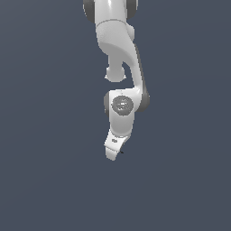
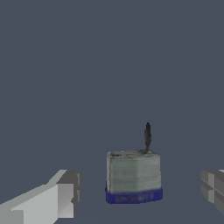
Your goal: Pick up the object and move it to a goal position.
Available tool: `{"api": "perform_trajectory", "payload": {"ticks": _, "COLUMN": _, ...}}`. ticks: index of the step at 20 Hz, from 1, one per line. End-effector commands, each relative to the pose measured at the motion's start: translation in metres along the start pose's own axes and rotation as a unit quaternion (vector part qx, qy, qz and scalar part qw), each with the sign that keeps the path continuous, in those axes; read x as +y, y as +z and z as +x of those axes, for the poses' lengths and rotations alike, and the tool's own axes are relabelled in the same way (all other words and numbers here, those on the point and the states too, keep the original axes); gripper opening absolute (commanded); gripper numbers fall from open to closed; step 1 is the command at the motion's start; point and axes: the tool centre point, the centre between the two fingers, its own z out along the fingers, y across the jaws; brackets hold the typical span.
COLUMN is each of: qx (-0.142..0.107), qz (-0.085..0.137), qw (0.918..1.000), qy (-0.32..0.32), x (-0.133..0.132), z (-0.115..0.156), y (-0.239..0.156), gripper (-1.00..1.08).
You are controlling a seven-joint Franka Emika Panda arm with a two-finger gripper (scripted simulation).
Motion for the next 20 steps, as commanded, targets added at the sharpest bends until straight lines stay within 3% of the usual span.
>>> {"api": "perform_trajectory", "payload": {"ticks": 1, "qx": 0.0, "qz": 0.0, "qw": 1.0, "qy": -0.001, "x": -0.001, "z": 0.0, "y": 0.008, "gripper": 1.0}}
{"api": "perform_trajectory", "payload": {"ticks": 13, "qx": 0.0, "qz": 0.0, "qw": 1.0, "qy": -0.002, "x": 0.0, "z": 0.0, "y": 0.046, "gripper": 1.0}}
{"api": "perform_trajectory", "payload": {"ticks": 14, "qx": 0.0, "qz": 0.0, "qw": 1.0, "qy": -0.002, "x": 0.0, "z": 0.0, "y": 0.046, "gripper": -1.0}}
{"api": "perform_trajectory", "payload": {"ticks": 20, "qx": 0.0, "qz": 0.0, "qw": 1.0, "qy": -0.002, "x": 0.0, "z": 0.0, "y": 0.046, "gripper": -1.0}}
